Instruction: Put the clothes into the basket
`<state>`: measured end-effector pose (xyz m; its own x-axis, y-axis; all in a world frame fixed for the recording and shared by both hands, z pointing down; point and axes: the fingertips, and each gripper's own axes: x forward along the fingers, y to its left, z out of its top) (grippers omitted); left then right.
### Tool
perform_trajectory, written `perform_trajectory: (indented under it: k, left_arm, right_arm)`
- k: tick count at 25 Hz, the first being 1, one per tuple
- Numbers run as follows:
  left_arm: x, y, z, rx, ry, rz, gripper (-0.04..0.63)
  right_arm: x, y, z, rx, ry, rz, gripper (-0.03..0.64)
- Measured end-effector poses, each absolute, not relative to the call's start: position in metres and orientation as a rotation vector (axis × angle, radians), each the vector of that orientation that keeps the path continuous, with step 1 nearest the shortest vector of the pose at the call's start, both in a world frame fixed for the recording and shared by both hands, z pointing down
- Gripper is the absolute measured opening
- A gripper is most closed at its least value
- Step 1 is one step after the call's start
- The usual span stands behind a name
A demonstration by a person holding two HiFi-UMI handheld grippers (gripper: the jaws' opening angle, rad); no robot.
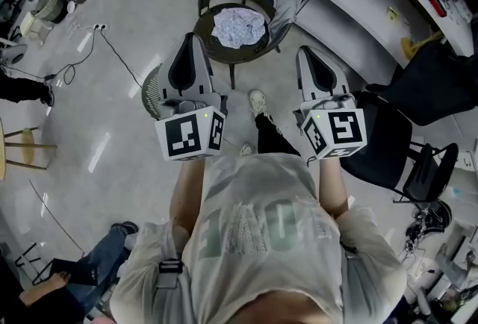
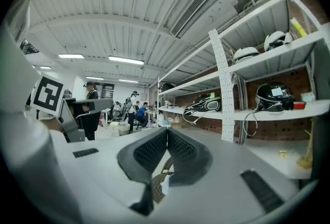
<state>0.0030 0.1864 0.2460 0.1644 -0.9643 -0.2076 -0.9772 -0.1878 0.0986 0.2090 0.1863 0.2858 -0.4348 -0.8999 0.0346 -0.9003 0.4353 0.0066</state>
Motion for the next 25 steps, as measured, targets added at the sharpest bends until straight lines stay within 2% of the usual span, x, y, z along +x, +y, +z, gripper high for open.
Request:
perform_trajectory:
  k: [9,14,25]
  left_arm:
    - [0.02,0.089,0.249,-2.29,1.991,0.275,0.018]
    - [0.037,0.028,0.25,-2.293,1.983,0.205,0.018]
    - [0.056,-0.065,0.259,-2.278,2.021,0.11,0.018]
  right_arm:
    - [0.223,0.068,0.272,1.609,-2.726,-0.012,0.021]
    - [0.228,0.004,0.264,1.563,-2.814,0.097,0.021]
    - [0.23,-0.091,0.281,1.467,-2.809,0.101,0.021]
